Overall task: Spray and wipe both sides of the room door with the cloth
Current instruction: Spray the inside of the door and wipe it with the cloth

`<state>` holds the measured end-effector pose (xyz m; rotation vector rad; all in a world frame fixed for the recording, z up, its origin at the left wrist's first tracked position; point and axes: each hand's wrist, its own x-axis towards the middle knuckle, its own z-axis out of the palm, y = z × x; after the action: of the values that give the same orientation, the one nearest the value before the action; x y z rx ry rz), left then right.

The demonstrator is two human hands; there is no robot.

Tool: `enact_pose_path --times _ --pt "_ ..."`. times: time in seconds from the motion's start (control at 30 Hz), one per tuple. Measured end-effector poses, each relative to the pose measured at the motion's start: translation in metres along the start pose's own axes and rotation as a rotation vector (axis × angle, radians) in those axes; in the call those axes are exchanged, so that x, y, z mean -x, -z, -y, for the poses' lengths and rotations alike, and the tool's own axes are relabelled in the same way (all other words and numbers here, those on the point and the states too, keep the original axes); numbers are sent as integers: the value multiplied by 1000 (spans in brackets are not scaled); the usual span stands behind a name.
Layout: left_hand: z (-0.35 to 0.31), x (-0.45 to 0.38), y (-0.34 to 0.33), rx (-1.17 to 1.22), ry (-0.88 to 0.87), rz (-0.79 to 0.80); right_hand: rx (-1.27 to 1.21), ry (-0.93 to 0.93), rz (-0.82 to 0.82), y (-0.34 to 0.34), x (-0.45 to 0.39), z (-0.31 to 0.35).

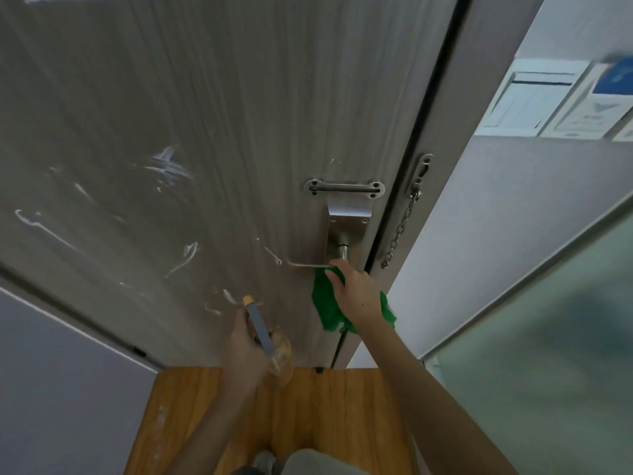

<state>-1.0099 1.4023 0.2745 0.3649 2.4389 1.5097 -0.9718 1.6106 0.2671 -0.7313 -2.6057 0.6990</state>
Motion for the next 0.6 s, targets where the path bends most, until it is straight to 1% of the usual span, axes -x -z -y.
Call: enact_pose_path --times 0.27,0.4,0.6 --pt "10 -20 10 -51 -78 33 69 19 -59 -9 -13 -5" --pt "25 -20 15 -88 -65 36 67 23 -63 -9 -13 -5" --pt "45 -11 16 -80 -30 35 20 13 -62 -8 -11 -4"
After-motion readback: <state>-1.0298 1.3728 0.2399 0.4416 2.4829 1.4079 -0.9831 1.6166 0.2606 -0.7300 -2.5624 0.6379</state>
